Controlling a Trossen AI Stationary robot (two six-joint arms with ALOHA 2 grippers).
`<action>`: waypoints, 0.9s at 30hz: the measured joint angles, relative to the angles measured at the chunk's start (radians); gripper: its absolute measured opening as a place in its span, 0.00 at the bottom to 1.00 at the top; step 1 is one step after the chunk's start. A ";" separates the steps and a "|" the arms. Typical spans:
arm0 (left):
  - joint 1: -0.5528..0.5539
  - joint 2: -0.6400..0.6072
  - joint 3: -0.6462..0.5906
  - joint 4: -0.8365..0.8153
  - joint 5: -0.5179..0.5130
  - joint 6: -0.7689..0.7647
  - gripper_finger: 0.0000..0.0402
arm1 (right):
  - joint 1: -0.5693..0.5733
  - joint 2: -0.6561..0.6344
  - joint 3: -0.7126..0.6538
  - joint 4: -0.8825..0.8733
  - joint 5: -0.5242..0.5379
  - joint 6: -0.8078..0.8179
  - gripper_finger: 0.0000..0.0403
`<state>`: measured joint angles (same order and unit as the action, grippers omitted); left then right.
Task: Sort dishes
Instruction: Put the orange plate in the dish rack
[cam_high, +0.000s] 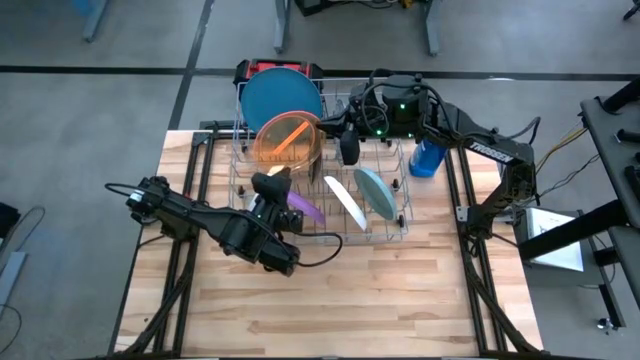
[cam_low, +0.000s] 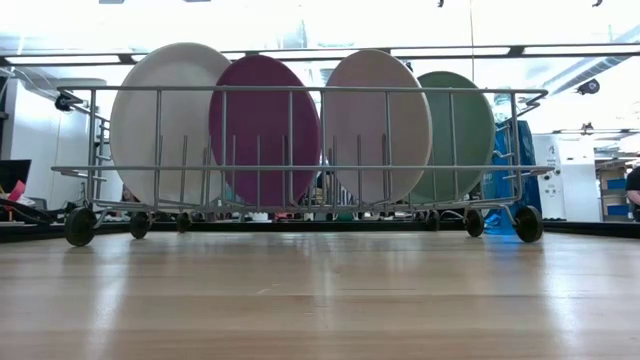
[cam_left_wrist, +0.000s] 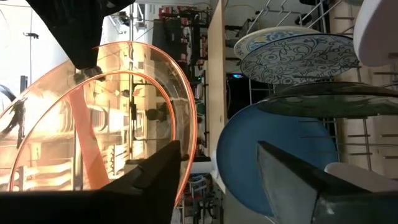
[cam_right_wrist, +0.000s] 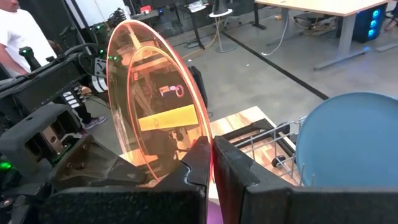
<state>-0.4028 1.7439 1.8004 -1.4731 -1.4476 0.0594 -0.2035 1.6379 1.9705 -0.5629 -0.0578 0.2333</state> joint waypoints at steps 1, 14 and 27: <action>0.000 0.000 0.000 0.000 0.000 -0.001 0.50 | 0.000 0.000 0.000 0.000 0.000 0.000 0.02; -0.022 -0.003 0.000 -0.047 0.031 0.011 0.60 | 0.000 0.000 0.000 -0.002 0.034 0.001 0.02; -0.027 -0.007 0.000 -0.055 0.050 -0.018 0.60 | 0.000 0.000 0.000 -0.003 0.060 0.001 0.02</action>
<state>-0.4293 1.7371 1.8000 -1.5276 -1.3972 0.0419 -0.2035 1.6379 1.9701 -0.5663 0.0025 0.2340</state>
